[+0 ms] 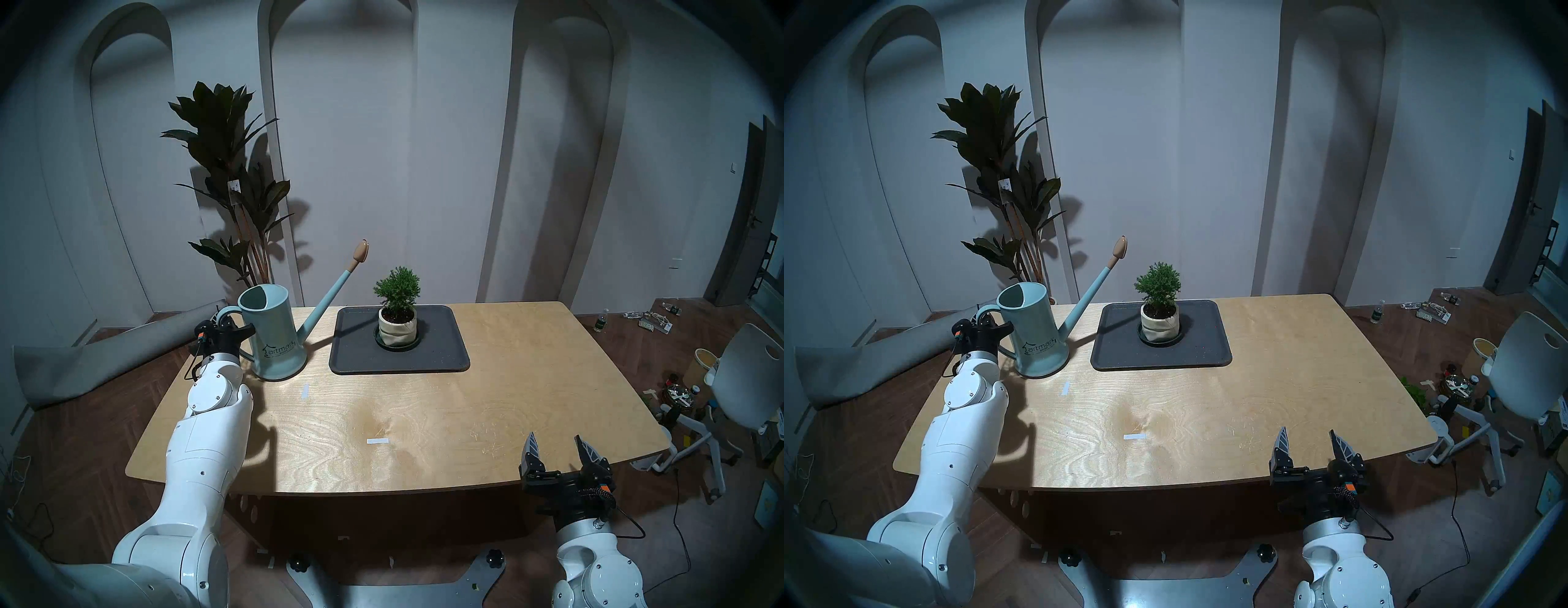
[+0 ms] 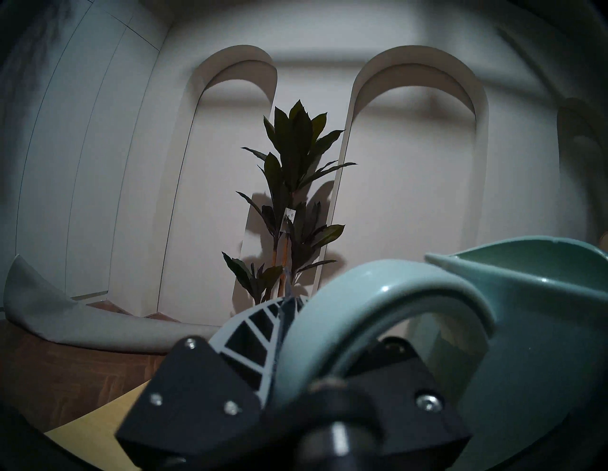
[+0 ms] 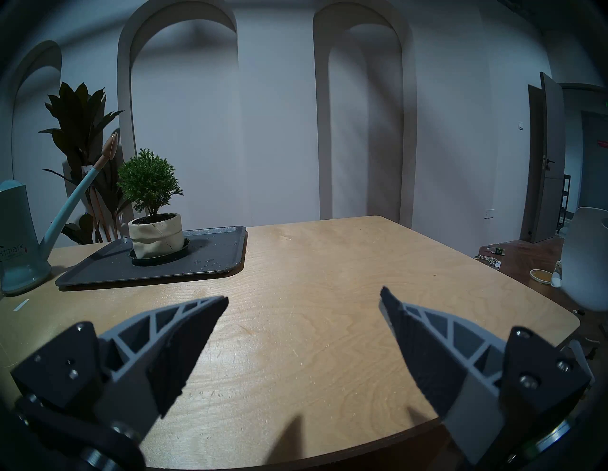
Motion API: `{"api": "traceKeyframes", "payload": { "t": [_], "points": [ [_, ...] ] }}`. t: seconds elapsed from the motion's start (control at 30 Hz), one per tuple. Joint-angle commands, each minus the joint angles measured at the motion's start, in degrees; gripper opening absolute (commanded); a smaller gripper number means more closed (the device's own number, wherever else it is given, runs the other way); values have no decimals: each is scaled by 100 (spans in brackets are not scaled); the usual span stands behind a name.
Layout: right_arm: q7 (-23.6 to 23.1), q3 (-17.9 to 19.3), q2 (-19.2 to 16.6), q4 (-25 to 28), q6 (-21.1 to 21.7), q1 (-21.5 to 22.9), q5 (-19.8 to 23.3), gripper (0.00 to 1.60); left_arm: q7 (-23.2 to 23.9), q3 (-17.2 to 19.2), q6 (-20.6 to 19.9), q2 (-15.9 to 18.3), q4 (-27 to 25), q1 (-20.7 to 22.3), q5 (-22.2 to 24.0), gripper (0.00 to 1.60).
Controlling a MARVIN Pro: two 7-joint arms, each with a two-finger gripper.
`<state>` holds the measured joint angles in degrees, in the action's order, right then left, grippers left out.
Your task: Pick up the watering can and pour water into the potted plant, then put the can down
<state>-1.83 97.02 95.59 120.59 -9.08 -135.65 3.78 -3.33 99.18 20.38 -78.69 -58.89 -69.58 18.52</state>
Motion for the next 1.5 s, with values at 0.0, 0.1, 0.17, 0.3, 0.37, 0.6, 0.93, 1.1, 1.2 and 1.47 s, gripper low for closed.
{"api": "traceKeyframes", "payload": {
  "t": [0.0,0.1,0.17,0.3,0.37,0.6,0.93,1.1,1.2,1.47],
  "points": [
    [9,14,-2,114,-27,10,-10,160,214,11,228,-27,-354,440,175,0],
    [7,15,-2,110,-28,13,-9,160,261,5,191,-55,-375,505,229,0],
    [6,15,-2,109,-28,14,-9,160,292,9,193,-77,-386,542,268,0],
    [4,16,-1,106,-28,16,-8,160,320,18,150,-114,-409,627,339,0],
    [3,16,-1,105,-28,16,-8,160,338,18,139,-125,-416,664,367,0],
    [1,18,1,104,-29,17,-8,160,382,57,131,-167,-367,817,476,0],
    [-3,19,3,106,-29,16,-9,160,413,149,128,-179,-278,957,653,0],
    [-5,20,4,104,-29,17,-8,160,416,206,136,-166,-232,1032,734,0],
    [-7,21,5,104,-29,18,-8,160,413,231,130,-152,-204,1074,775,0],
    [-11,22,6,95,-29,23,-7,160,389,278,51,-79,-339,1112,914,0]
  ]
}}
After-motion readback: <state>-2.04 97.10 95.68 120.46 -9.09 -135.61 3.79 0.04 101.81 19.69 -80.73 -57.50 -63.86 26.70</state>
